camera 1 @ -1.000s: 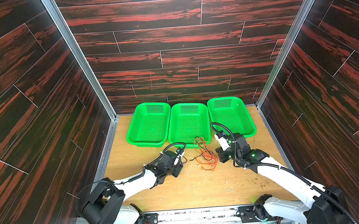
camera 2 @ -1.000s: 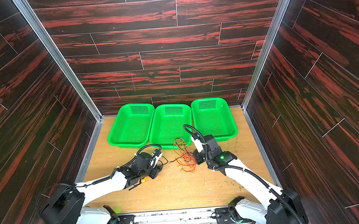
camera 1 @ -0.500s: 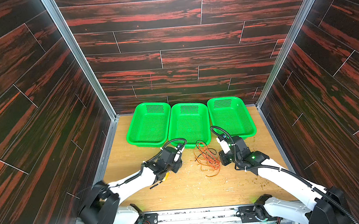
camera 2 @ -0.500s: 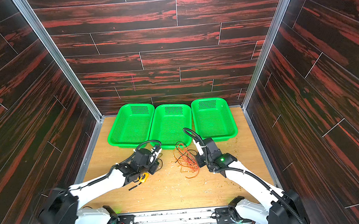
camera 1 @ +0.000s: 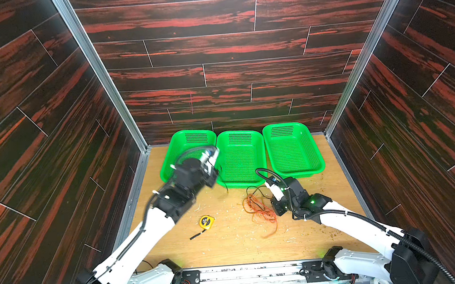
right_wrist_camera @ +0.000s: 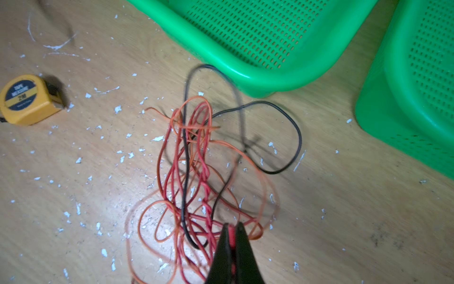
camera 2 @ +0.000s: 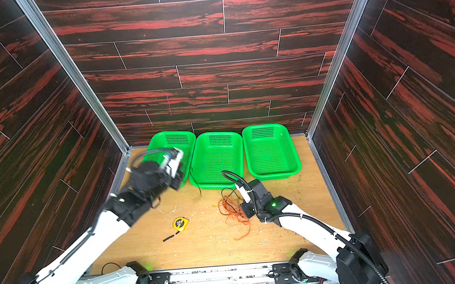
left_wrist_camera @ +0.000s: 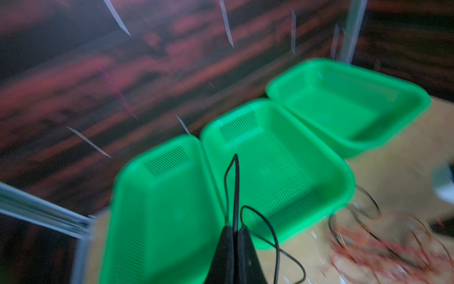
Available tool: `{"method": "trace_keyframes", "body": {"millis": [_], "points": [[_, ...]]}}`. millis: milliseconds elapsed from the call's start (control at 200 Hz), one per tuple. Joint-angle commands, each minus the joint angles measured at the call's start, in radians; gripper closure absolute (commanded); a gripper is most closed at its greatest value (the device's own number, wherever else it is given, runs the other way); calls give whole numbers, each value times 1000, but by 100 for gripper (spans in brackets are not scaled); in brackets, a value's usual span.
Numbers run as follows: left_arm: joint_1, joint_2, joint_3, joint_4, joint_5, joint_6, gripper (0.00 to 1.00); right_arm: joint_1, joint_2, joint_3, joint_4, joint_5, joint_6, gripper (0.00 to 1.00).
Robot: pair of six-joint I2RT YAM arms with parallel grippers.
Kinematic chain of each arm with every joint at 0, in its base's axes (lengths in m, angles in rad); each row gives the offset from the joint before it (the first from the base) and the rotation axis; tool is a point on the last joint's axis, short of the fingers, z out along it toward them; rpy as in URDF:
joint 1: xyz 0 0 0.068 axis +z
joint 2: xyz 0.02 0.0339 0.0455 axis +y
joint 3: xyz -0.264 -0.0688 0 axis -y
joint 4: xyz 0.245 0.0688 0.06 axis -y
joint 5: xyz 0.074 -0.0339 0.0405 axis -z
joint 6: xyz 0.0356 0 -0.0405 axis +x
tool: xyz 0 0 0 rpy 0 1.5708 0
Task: Untangle the cables
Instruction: 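Carry the black wire into the basket nearest the left gripper while right holds red bundle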
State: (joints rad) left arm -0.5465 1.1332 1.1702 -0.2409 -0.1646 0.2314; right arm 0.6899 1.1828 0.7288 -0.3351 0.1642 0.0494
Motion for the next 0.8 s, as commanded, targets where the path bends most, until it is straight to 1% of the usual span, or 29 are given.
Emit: {"method": "trace_keyframes", "body": {"millis": [0,165,436,616,746,766,787,797], "points": [[49,34,90,-38,-9,89,100,8,8,-6,18,-22,-5,100],[158,121,189,-6,25,101,100,23,20,-2,16,-25,8,100],[344,276,233,107,145,60,100,42,32,18,18,-26,16,100],[425,378,200,200,186,-12,100,49,25,35,8,-21,16,100],[442,443,188,197,209,-27,100,51,19,43,7,-21,15,100],[443,448,185,195,206,-26,97,51,18,45,5,-21,13,100],[443,451,180,196,203,-30,89,52,17,47,5,-20,13,100],[445,452,177,197,201,-31,83,52,17,48,2,-20,13,100]]}}
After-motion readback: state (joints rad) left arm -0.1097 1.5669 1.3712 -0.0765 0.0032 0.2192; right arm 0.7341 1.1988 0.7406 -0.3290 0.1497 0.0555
